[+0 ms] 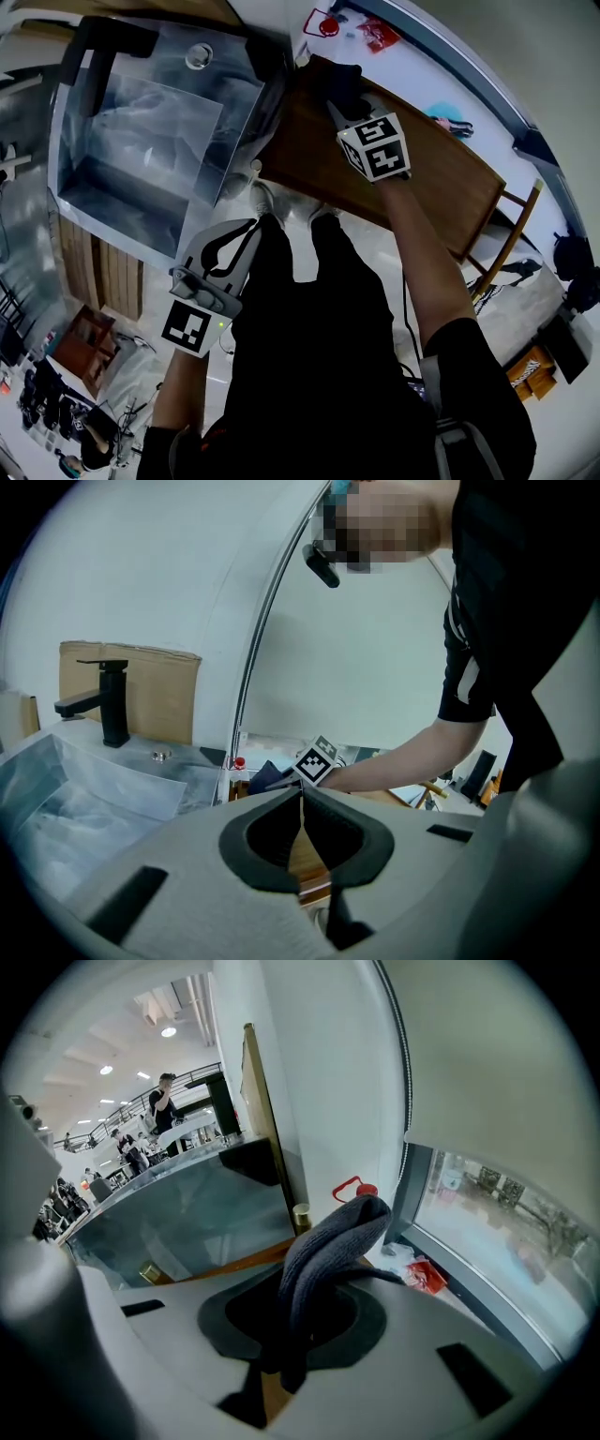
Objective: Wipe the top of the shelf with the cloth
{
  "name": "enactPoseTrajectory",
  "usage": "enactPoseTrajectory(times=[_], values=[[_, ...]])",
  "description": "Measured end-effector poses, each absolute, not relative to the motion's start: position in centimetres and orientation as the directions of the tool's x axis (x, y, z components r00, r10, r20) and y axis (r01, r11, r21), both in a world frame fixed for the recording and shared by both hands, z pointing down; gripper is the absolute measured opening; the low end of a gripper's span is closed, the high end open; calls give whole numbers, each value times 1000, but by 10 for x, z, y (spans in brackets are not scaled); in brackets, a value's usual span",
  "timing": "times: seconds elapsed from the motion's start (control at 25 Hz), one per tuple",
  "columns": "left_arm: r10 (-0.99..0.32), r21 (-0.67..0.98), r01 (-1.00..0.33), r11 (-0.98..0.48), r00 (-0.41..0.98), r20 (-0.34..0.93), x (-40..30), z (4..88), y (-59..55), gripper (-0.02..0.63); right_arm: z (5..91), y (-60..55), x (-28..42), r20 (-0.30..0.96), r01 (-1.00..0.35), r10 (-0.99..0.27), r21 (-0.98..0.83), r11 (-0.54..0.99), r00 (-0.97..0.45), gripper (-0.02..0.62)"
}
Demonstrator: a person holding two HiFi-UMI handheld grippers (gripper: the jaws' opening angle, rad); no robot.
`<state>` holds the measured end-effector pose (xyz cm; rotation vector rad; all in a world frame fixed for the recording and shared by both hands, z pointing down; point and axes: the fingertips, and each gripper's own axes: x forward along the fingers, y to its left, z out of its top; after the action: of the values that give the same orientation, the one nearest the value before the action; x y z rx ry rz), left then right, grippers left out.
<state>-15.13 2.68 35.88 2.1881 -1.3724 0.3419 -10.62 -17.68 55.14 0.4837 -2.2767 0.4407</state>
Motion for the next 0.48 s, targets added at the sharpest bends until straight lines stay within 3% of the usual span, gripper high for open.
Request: enactPoseTrajectory(times=[0.48], values=[[-739, 311, -881, -356, 469, 484, -156, 365, 31, 28, 575, -184, -101, 768, -521, -223, -164, 838, -600, 57]])
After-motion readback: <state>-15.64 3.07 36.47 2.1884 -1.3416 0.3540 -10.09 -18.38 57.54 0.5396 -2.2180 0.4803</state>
